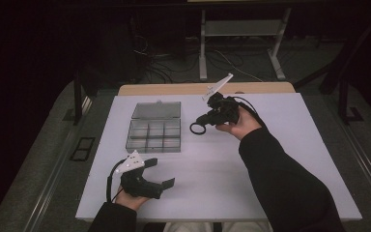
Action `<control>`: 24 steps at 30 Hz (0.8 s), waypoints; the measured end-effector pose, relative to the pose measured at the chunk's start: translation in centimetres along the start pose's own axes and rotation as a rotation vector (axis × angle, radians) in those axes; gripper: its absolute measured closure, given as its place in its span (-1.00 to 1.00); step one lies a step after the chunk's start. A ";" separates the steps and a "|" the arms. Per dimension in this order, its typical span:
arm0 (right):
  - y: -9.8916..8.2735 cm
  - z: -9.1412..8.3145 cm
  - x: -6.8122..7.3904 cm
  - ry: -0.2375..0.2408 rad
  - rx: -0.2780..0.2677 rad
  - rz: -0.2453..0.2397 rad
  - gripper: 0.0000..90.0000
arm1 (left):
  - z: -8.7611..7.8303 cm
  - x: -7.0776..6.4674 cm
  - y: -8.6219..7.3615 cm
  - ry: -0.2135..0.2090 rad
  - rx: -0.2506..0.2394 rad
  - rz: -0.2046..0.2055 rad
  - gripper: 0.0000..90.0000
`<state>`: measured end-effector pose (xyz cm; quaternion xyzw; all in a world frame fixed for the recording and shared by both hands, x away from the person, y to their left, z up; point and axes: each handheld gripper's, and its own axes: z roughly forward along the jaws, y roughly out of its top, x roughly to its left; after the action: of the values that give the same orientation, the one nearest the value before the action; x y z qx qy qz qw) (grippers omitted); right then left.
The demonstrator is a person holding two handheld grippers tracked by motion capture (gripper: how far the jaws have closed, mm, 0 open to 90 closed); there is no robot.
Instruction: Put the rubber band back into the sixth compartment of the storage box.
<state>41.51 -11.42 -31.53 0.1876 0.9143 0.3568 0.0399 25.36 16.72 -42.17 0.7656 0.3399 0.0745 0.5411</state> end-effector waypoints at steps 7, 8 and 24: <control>1.1 1.7 -0.4 0.006 0.015 0.006 0.90 | 0.0 0.0 0.0 -0.004 -0.004 0.000 -1.00; 1.2 1.9 -0.5 0.008 0.015 0.005 0.90 | 0.0 0.0 0.0 -0.005 -0.005 -0.002 -1.00; 2.8 5.5 -1.2 0.013 0.026 0.009 0.90 | 0.0 0.1 0.1 -0.010 -0.007 -0.001 -1.00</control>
<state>44.66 -6.46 -33.82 0.1898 0.9182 0.3464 0.0297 25.52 16.77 -42.12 0.7639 0.3371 0.0717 0.5457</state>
